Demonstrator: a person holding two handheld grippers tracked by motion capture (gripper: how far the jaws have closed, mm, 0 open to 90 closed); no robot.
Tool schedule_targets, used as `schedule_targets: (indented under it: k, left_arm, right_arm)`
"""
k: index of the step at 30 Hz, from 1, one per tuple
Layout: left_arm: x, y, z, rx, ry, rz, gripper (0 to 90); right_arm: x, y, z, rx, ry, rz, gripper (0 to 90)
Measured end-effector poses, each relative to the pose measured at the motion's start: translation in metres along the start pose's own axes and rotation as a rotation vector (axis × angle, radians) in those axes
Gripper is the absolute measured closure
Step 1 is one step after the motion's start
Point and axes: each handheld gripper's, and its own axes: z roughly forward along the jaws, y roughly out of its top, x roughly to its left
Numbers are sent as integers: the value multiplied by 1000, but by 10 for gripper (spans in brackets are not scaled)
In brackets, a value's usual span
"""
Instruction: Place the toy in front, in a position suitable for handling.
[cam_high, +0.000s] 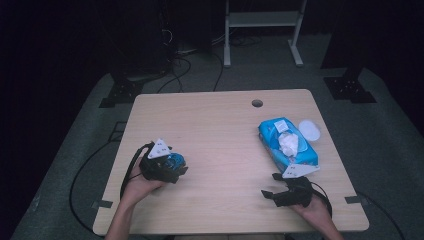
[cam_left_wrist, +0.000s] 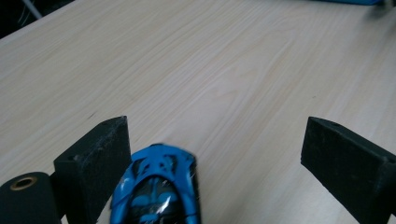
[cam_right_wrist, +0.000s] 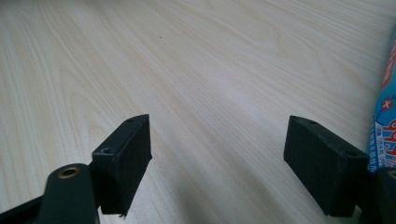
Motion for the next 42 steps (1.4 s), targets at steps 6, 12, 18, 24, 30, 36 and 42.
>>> schedule_targets:
  k: [6, 12, 18, 24, 30, 36, 42]
  left_arm:
    - [16, -11, -7, 7, 34, -44, 79]
    - [27, -23, -9, 30, 50, -76, 80]
    - [31, -30, -5, 66, 62, -87, 80]
    - [33, -37, 3, 117, 66, -92, 80]
    - [35, -41, 8, 153, 57, -99, 80]
    - [34, -43, 16, 196, 47, -91, 83]
    - [33, -45, 20, 224, 35, -79, 116]
  right_arm:
    - [1, 0, 0, 0, 0, -2, 222]
    - [2, 0, 1, 5, 7, -7, 222]
    - [1, 0, 1, 3, 10, -8, 222]
    - [2, 1, 1, 8, 13, -12, 222]
    - [3, 1, 2, 12, 16, -15, 222]
    - [3, 1, 3, 17, 20, -21, 222]
    - [4, 1, 3, 19, 22, -22, 222]
